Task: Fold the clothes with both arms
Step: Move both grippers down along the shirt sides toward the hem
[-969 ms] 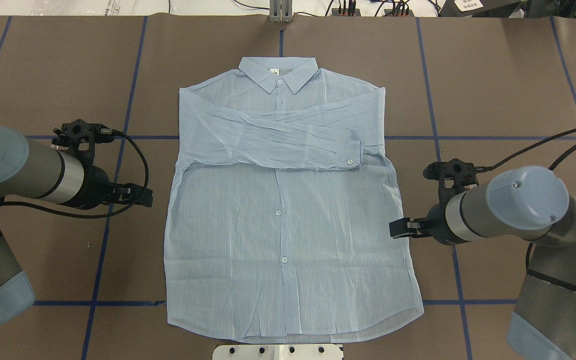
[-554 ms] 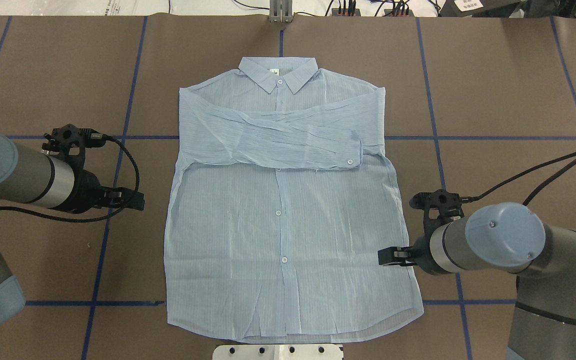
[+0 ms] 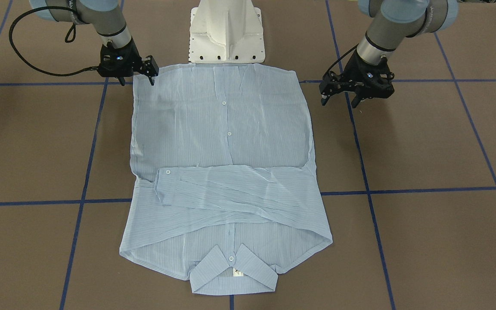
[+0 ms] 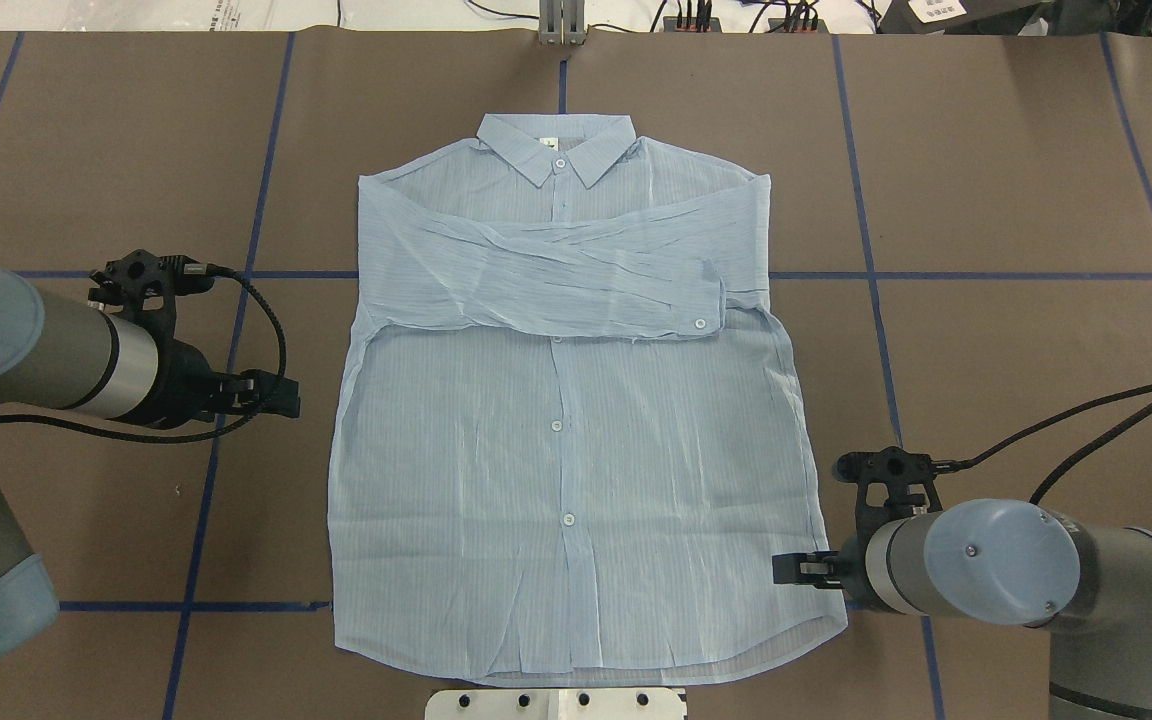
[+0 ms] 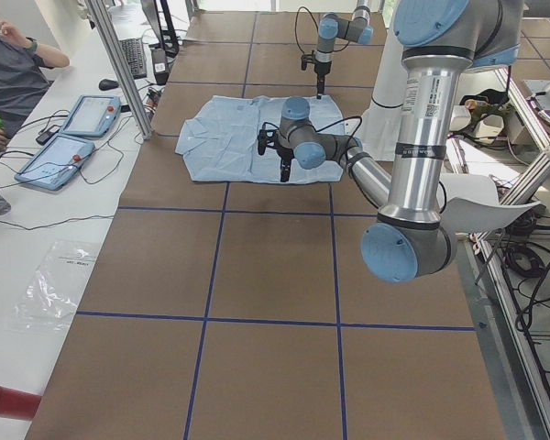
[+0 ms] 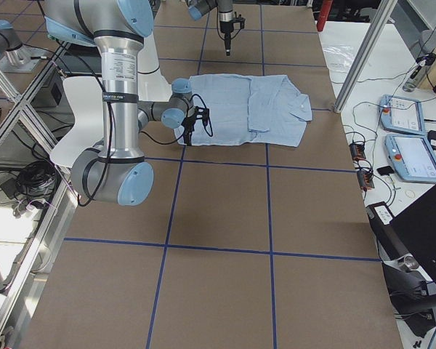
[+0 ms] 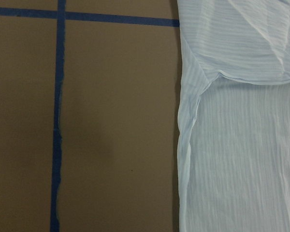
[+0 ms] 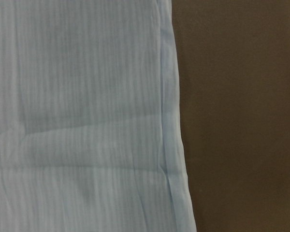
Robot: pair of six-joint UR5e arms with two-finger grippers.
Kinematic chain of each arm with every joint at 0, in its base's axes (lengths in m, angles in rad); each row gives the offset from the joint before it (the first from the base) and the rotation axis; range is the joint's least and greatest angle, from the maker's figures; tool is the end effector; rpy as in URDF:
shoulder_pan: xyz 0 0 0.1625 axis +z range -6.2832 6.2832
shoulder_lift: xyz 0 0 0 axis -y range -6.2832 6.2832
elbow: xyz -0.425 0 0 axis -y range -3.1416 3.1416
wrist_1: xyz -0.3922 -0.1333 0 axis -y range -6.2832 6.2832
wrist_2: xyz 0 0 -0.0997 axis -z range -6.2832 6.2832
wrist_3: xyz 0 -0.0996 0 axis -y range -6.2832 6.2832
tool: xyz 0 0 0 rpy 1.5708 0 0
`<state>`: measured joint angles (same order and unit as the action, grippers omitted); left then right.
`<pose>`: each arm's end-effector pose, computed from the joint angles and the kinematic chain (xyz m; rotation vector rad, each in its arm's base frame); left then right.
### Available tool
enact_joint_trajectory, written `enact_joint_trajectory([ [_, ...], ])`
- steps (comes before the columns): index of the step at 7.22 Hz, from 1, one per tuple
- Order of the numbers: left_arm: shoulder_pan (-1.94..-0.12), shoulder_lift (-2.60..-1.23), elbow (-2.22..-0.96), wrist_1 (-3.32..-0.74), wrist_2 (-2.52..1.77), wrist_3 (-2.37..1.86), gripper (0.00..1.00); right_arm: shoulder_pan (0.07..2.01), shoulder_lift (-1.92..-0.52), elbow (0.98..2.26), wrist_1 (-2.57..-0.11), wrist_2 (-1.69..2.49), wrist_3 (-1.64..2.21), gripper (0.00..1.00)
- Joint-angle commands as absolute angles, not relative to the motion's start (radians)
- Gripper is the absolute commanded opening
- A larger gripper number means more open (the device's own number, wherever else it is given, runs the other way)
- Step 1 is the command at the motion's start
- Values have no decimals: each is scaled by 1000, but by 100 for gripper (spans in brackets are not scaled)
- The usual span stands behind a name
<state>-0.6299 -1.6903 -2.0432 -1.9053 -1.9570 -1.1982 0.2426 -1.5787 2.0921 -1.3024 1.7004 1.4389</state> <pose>0.3555 -0.3777 0.3414 0.1253 0.9728 -0.0575 -0.4357 -0.2319 0.3947 0.0246 -0.7899 0.0542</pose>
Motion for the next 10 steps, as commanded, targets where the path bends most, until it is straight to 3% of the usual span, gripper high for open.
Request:
enact_joint_trajectory([
  [1, -629, -1697, -2043, -1905, -1956, -1203, 100, 238, -1580, 2085, -1302, 1706, 1439, 100],
  [2, -629, -1700, -2043, -1905, -1954, -1203, 100, 238, -1574, 2071, -1302, 1709, 1439, 95],
  [3, -629, -1700, -2043, -1905, -1954, -1203, 99, 238, -1574, 2069, -1304, 1716, 1439, 83],
  [10, -630, -1700, -2052, -1904, -1953, -1203, 99, 241, -1585, 2066, -1304, 1773, 1437, 72],
])
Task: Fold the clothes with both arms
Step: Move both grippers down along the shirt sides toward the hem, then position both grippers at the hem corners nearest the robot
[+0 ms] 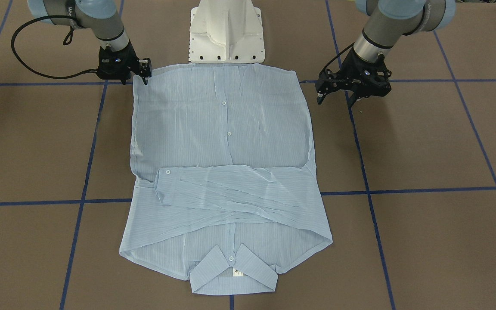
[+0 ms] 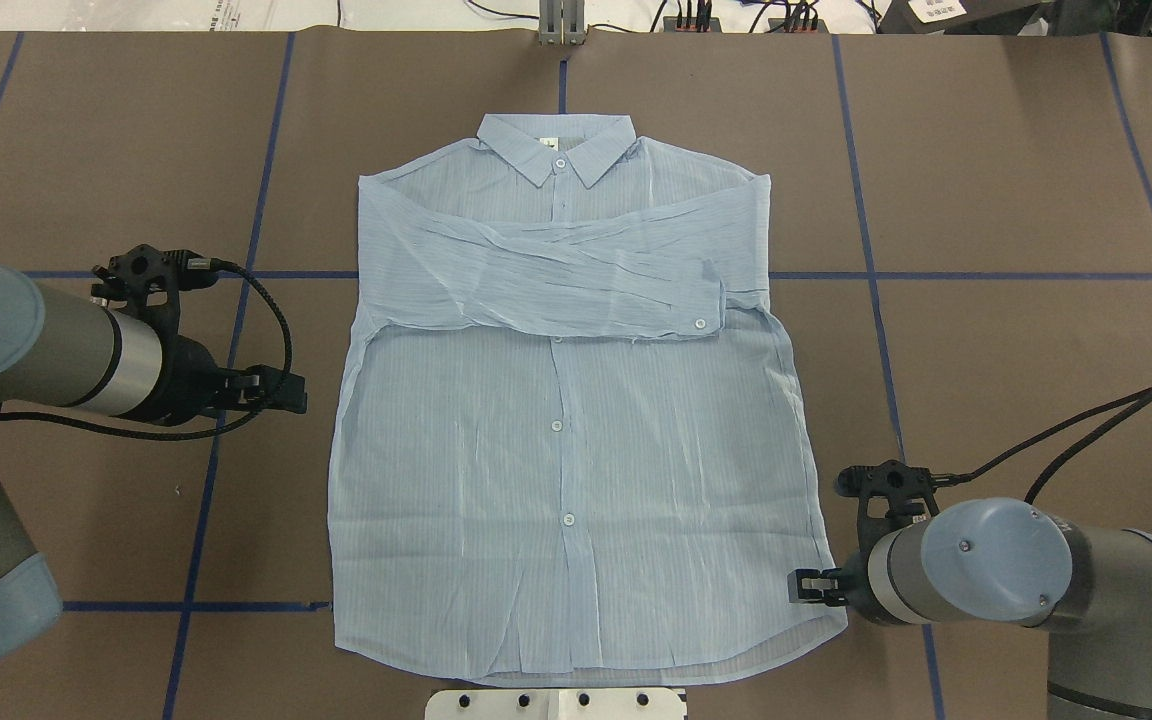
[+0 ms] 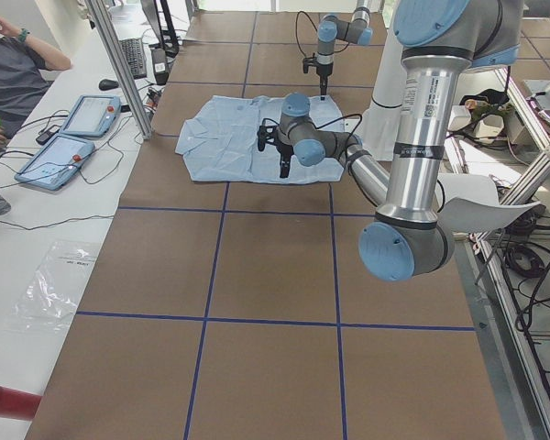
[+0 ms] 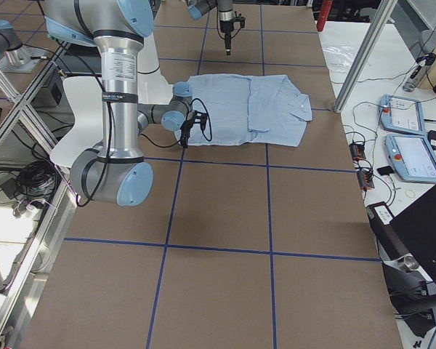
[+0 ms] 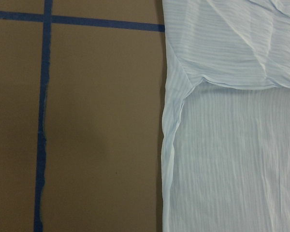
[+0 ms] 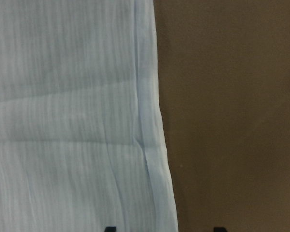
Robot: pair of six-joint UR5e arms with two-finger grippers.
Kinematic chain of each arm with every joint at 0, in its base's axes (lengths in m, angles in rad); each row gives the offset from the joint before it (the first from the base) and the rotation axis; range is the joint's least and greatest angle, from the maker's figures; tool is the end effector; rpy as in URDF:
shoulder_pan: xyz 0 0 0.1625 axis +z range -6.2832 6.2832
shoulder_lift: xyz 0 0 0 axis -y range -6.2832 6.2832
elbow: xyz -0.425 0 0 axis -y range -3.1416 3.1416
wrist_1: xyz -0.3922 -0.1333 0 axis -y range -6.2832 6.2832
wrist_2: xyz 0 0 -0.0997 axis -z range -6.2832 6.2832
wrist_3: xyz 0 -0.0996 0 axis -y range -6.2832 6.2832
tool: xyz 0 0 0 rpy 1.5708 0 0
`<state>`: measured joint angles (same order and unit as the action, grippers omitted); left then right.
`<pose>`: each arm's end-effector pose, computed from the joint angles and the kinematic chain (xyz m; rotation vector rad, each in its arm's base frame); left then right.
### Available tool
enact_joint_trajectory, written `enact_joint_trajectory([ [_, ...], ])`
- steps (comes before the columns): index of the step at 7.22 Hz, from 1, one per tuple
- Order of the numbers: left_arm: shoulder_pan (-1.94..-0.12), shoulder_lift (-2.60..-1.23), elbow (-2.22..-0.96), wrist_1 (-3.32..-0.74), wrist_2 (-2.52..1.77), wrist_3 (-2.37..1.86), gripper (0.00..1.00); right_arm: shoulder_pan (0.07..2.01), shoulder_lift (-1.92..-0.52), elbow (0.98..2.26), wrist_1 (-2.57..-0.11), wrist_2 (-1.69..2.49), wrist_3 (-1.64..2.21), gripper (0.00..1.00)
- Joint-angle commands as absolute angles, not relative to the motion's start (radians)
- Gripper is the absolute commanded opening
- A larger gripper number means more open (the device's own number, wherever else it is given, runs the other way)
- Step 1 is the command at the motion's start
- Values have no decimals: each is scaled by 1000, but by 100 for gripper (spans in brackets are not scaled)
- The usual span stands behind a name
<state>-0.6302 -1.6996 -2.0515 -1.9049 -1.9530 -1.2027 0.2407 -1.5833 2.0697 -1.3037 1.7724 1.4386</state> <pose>0.3550 -0.3779 0.3330 0.1357 0.9859 -0.0598 -0.4400 -0.2247 0.4071 -0.0494 -0.7733 0.0271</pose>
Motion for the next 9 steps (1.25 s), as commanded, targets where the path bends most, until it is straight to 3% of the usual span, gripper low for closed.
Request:
enact_joint_trajectory([
  [1, -630, -1700, -2052, -1905, -1953, -1203, 99, 241, -1585, 2066, -1305, 1773, 1437, 71],
  [4, -630, -1700, -2052, -1904, -1953, -1203, 99, 241, -1583, 2068, -1305, 1807, 1437, 53],
  [9, -630, -1700, -2051, -1904, -1953, -1203, 99, 241, -1583, 2056, -1305, 1807, 1434, 51],
])
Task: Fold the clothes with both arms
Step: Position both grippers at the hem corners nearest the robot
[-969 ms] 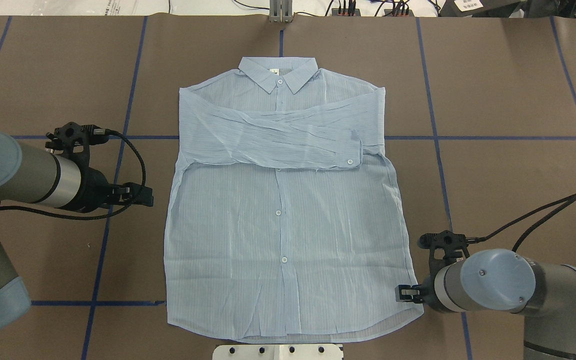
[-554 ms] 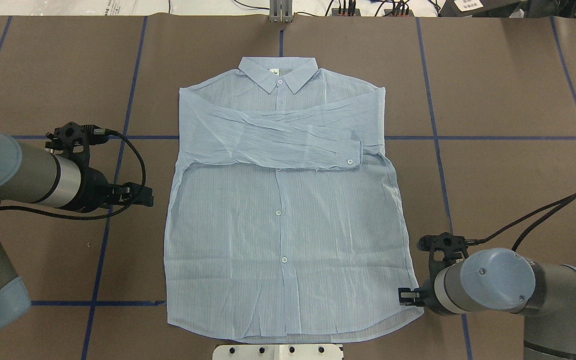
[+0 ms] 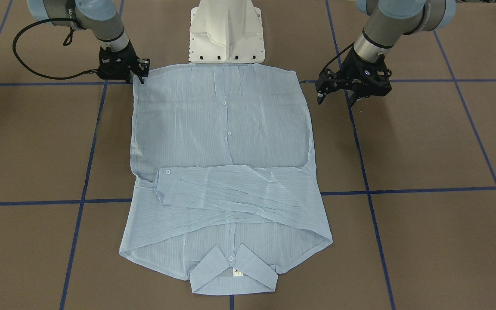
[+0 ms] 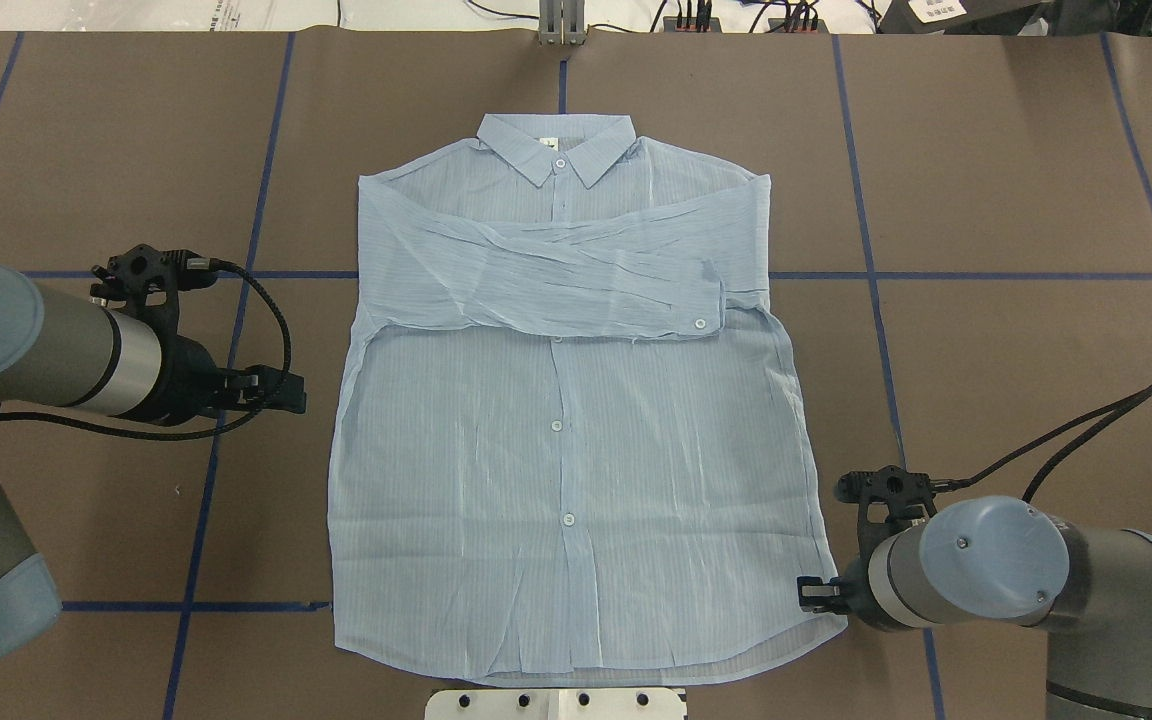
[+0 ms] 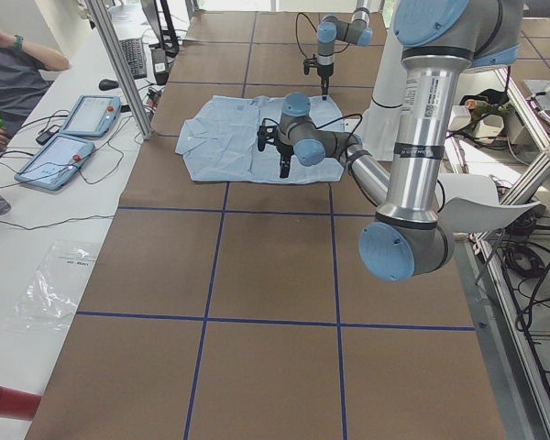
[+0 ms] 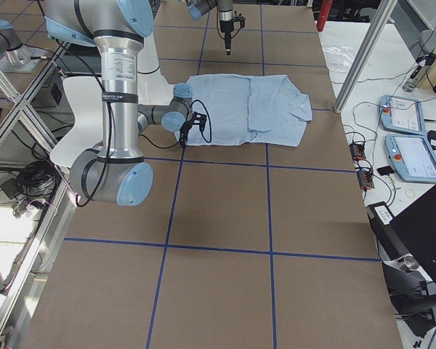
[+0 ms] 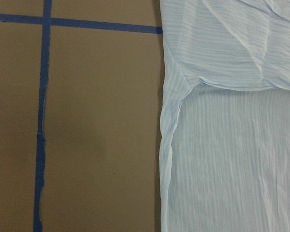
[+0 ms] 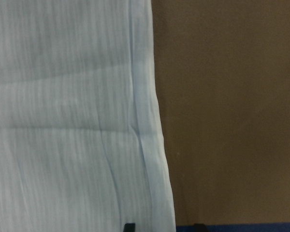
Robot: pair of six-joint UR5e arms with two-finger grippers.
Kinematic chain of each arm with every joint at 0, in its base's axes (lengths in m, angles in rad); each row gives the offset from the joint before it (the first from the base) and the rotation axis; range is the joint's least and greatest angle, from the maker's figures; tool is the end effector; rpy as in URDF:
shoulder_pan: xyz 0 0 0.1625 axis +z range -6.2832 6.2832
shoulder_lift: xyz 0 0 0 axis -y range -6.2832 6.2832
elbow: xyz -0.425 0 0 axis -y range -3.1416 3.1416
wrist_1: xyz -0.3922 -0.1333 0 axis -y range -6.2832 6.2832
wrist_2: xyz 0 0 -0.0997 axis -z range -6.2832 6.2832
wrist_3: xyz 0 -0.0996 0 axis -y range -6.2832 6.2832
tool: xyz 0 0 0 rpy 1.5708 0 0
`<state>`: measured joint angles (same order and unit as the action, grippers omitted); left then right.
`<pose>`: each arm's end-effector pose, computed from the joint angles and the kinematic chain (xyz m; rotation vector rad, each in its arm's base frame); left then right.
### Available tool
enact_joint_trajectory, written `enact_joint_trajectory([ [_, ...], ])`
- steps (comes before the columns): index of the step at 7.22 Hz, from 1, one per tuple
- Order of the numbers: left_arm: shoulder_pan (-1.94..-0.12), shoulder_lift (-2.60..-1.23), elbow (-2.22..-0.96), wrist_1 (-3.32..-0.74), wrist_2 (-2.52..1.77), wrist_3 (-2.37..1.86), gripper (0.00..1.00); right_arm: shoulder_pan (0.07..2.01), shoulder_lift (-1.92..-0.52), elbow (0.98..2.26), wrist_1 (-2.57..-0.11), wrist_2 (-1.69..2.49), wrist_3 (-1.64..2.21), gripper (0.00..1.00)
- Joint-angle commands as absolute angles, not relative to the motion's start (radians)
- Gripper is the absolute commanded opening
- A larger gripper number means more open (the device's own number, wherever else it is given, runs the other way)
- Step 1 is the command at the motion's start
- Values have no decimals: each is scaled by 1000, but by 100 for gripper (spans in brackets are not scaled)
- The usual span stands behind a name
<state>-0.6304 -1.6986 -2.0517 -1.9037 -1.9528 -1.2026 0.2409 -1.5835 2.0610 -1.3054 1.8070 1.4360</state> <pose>0.3547 -0.3779 0.3336 0.1349 0.9841 -0.0605 -0.4417 -0.2218 0.4111 -0.0832 -0.7682 0.0130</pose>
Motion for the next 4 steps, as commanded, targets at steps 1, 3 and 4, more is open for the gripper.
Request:
enact_joint_trajectory([
  [1, -630, -1700, -2051, -1904, -1953, -1203, 99, 241, -1583, 2057, -1305, 1812, 1434, 43],
  [3, -630, -1700, -2051, -1904, -1953, -1203, 99, 242, -1580, 2059, -1307, 1832, 1434, 15],
  [4, -630, -1700, -2049, -1904, -1953, -1201, 99, 242, -1578, 2060, -1307, 1832, 1434, 4],
])
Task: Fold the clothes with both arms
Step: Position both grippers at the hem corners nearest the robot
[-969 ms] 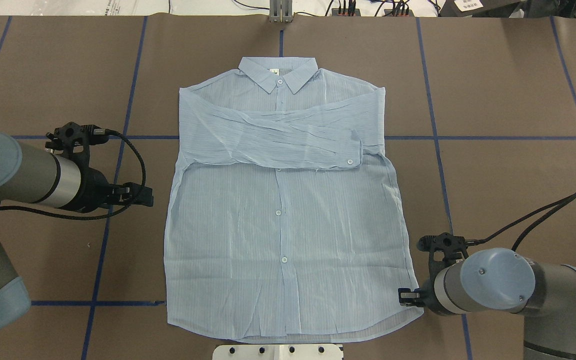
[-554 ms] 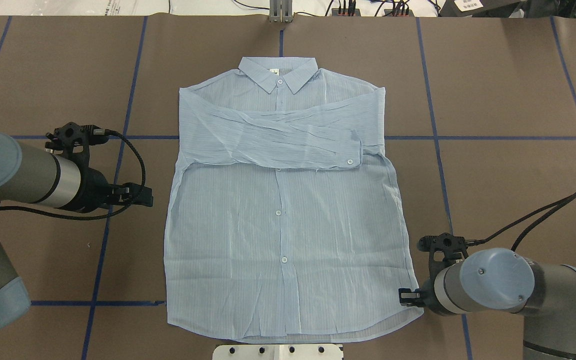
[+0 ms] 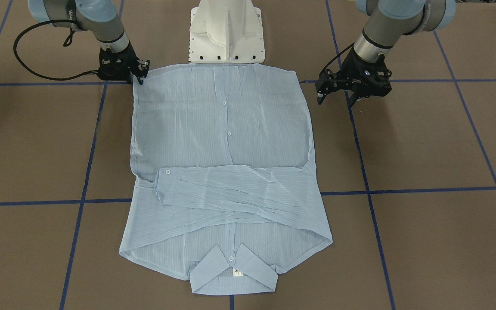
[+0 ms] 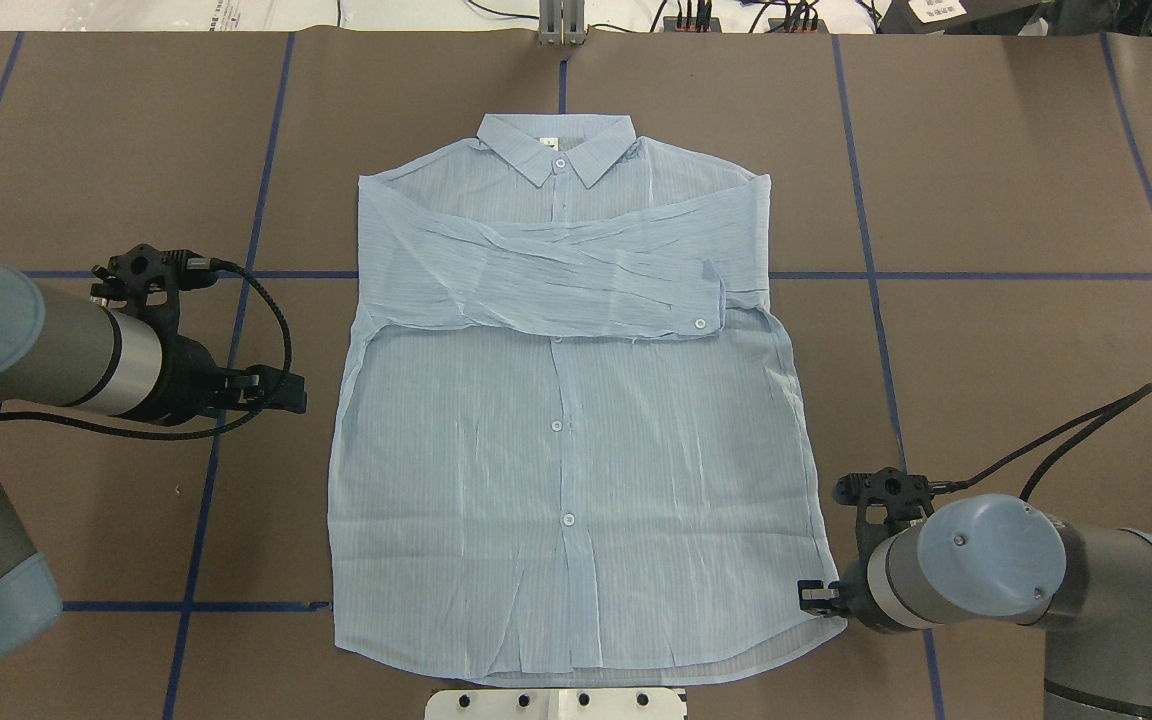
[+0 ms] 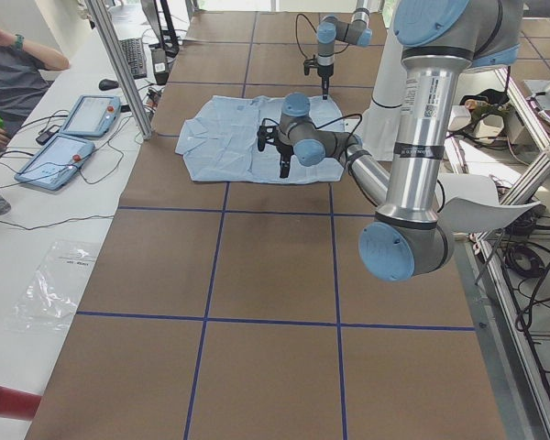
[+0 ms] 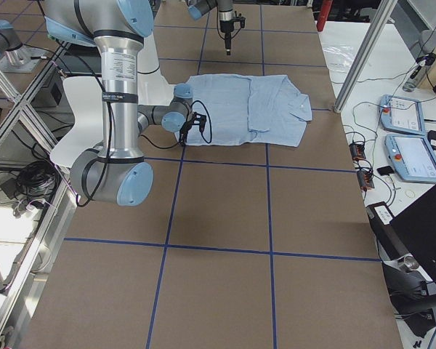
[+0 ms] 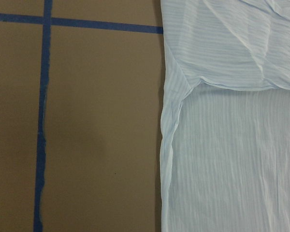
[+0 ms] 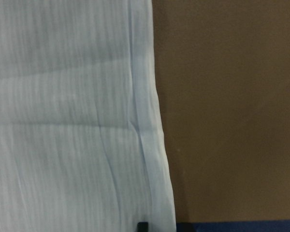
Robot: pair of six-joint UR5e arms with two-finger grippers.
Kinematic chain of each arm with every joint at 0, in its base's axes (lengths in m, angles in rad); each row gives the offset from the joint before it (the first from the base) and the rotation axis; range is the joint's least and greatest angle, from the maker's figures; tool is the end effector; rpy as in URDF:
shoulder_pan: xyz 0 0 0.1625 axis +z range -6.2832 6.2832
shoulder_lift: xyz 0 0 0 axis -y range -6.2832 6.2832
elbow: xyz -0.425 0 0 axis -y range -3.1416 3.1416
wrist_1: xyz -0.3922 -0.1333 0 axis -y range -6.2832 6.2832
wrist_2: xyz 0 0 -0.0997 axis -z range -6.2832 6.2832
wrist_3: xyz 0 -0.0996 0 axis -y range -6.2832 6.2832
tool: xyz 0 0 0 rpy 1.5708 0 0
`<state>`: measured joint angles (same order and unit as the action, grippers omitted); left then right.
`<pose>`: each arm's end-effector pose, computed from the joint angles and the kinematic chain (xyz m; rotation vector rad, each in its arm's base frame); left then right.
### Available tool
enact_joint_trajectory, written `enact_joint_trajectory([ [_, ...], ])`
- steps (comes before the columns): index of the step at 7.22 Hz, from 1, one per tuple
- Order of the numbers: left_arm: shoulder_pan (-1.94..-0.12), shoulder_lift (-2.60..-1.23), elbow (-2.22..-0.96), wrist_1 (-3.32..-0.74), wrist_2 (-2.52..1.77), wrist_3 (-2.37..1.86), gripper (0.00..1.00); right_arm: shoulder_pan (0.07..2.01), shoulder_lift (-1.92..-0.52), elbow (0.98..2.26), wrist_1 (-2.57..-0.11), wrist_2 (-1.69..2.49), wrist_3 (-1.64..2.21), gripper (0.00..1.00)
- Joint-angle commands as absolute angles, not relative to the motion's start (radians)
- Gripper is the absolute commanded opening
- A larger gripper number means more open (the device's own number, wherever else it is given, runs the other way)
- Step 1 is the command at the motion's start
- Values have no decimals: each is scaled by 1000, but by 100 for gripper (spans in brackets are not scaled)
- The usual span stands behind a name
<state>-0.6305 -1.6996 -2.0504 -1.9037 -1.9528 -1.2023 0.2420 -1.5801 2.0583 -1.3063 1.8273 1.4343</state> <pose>0.3551 -0.3782 0.3336 0.1350 0.9838 -0.0604 -0.4429 -0.2206 0.4105 -0.1012 -0.7711 0.0049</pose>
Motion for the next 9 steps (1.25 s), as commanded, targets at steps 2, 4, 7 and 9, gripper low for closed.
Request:
enact_joint_trajectory([
  [2, -630, -1700, -2048, -1904, -1953, -1201, 99, 261, -1575, 2072, -1307, 1845, 1434, 0],
  [4, -630, -1697, -2049, -1904, -1953, -1206, 98, 265, -1569, 2082, -1304, 1832, 1440, 0],
  [7, -483, -1697, -2060, -1907, -1854, -1450, 98, 291, -1566, 2092, -1302, 1836, 1440, 0],
  [9, -352, -1718, -2060, -1902, -1797, -1604, 97, 304, -1559, 2094, -1302, 1836, 1439, 0],
])
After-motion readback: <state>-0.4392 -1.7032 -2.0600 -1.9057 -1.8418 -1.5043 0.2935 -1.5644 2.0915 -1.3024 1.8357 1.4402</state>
